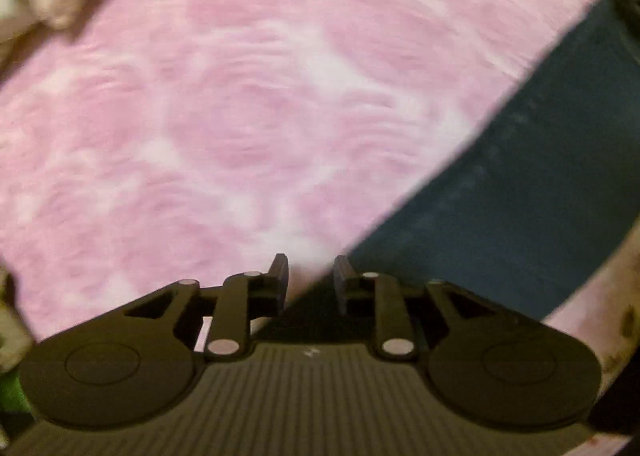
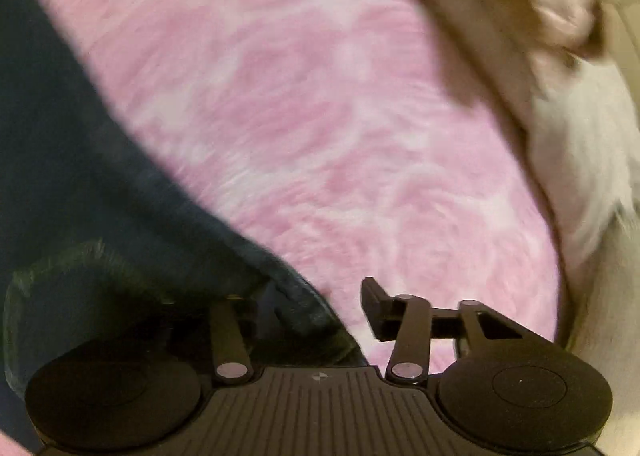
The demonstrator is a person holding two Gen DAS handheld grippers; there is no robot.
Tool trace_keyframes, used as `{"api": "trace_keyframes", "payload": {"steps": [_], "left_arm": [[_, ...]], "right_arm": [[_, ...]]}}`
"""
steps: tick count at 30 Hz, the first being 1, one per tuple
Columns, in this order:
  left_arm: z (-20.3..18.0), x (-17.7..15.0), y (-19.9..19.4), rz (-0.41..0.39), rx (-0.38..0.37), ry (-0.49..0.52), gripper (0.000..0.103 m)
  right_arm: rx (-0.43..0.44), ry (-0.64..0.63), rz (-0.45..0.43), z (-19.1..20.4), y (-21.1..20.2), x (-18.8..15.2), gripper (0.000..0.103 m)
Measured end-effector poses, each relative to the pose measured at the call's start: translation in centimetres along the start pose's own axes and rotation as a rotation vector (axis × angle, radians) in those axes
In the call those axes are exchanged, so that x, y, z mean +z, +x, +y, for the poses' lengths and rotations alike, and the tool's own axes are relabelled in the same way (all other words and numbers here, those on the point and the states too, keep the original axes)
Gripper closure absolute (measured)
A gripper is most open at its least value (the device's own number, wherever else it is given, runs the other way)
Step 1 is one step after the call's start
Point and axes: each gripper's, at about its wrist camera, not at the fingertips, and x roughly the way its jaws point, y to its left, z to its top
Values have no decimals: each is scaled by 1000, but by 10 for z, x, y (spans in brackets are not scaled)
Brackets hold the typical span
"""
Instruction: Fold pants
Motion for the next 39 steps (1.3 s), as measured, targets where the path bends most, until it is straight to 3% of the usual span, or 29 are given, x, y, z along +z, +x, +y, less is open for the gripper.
{"api": "trace_keyframes", "payload": {"steps": [6, 9, 13, 16, 20, 22, 25, 28, 29, 31, 33, 34, 36, 39], "left_arm": [[32, -35, -44, -75, 50, -175, 82], [28, -66, -65, -89, 64, -245, 79], [6, -109, -84, -95, 54, -337, 67], [-18, -137, -82, -76, 33, -392, 51], [-40, -162, -64, -54, -9, -449, 49], [-40, -173, -54, -63, -40, -509, 49], [-29, -191, -33, -73, -88, -636, 37], [-17, -206, -6, -85, -202, -713, 36], [-13, -210, 3, -92, -249, -727, 38], [-7, -218, 20, -123, -367, -756, 51], [2, -224, 28, -152, -433, -789, 88], [6, -226, 28, -163, -463, -791, 98], [16, -231, 22, -191, -505, -773, 103], [38, -237, -3, -246, -483, -696, 103]], "right_arm": [[-63, 174, -104, 13, -49, -8, 53], [17, 250, -162, 35, -69, -3, 53], [101, 233, -236, 78, -93, 2, 53], [181, 241, -280, 112, -106, 4, 53], [282, 236, -285, 160, -112, 4, 53], [295, 224, -282, 181, -117, 2, 53], [321, 238, -272, 208, -122, 4, 52], [284, 228, -273, 237, -128, 15, 52], [265, 229, -270, 245, -128, 20, 52], [221, 240, -258, 260, -131, 30, 52], [175, 271, -230, 274, -133, 40, 52], [168, 286, -213, 279, -133, 44, 52], [148, 307, -183, 293, -135, 56, 52], [144, 335, -154, 311, -144, 72, 52]]}}
